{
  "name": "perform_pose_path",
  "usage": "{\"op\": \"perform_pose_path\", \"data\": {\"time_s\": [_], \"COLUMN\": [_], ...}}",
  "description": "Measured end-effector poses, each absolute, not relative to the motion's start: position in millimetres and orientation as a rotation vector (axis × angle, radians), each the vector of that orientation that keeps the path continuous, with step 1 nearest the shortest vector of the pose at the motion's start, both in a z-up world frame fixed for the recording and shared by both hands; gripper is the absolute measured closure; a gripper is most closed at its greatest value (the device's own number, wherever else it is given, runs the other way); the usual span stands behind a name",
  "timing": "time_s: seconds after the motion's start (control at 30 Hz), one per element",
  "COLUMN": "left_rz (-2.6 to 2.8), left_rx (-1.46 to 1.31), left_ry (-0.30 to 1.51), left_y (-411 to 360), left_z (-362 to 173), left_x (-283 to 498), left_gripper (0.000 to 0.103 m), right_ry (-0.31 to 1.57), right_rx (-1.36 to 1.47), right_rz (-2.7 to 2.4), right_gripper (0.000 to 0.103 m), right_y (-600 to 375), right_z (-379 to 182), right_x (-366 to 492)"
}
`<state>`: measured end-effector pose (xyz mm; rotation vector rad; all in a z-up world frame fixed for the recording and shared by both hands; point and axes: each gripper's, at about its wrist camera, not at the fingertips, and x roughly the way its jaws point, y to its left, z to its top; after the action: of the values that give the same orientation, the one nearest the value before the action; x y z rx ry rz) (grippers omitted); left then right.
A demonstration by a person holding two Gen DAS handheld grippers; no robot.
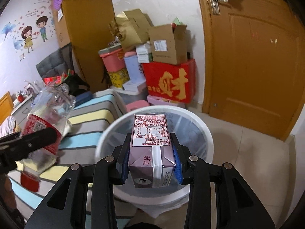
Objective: Collect trash
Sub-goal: 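Carry the carton and bottle over the white wastebasket with both tools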
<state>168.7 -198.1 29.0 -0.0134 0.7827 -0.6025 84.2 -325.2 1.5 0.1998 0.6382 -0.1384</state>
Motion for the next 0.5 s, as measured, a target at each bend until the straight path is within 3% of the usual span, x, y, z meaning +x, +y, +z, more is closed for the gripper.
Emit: {"op": "perform_pose_path", "data": {"time_s": [0.5], "left_rz": [-0.618], "left_rx": [0.025], "left_ry": [0.893], "left_y": [-245.3], "left_z": [-19.6], "left_x": [220.2], "left_gripper": [0.034], "right_ry": [0.761], "right_rx": [0.133], "right_rz": [-0.200], "right_gripper": [0.065], "right_y": [-350.5], "right_z": [-28.8], "right_x": [120.6]}}
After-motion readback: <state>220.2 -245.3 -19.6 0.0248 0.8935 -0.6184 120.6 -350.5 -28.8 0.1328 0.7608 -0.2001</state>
